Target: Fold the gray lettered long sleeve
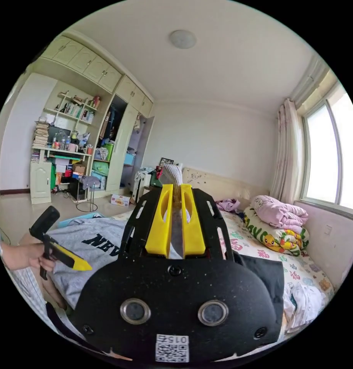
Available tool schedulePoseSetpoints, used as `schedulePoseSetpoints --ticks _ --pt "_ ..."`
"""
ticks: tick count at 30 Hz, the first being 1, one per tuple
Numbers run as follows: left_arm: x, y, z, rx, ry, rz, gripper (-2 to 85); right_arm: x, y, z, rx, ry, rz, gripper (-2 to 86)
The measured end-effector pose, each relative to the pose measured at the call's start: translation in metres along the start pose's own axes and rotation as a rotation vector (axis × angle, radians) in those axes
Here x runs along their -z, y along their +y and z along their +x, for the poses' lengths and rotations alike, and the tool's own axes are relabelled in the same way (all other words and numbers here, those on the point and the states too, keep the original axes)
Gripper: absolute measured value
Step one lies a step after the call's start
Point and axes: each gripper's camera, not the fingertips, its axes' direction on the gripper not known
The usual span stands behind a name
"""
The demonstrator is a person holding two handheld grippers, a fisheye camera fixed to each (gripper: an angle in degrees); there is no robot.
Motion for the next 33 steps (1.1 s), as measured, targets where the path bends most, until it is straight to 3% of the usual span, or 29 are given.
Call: schedulePoseSetpoints --ticks 4,7,13,18,22,27,33 --pt "0.05 -0.013 -0.025 0.095 0.216 0.227 15.8 -0.01 0.086 -0.092 0.226 -0.019 -0.011 3.7" --pt "0.064 -0.005 -0.069 0.229 0.244 0.261 17.1 -0.008 0.143 -0.131 0.384 -0.093 -0.023 3.8" --pt "0.088 0.054 -0.145 0.468 0.153 0.29 16.4 0.015 0.179 -0.144 0.558 -0.632 -0.215 5.1" --pt "0.089 0.079 -0.153 0.505 0.006 0.188 14.5 0.039 0.143 -0.074 0.429 -0.942 -0.251 4.9" --pt "0.07 0.076 -0.146 0.466 -0.131 0.066 12.3 0.028 0.118 -0.015 0.309 -0.809 -0.297 4.6" --pt "0.024 0.061 -0.144 0.431 -0.235 -0.048 6.1 -0.051 0.107 -0.01 0.264 -0.919 -0.678 5.5" --pt "0.023 0.026 -0.107 0.297 -0.382 -0.051 0.6 -0.086 0.023 0.052 -0.025 -0.917 -0.569 4.4"
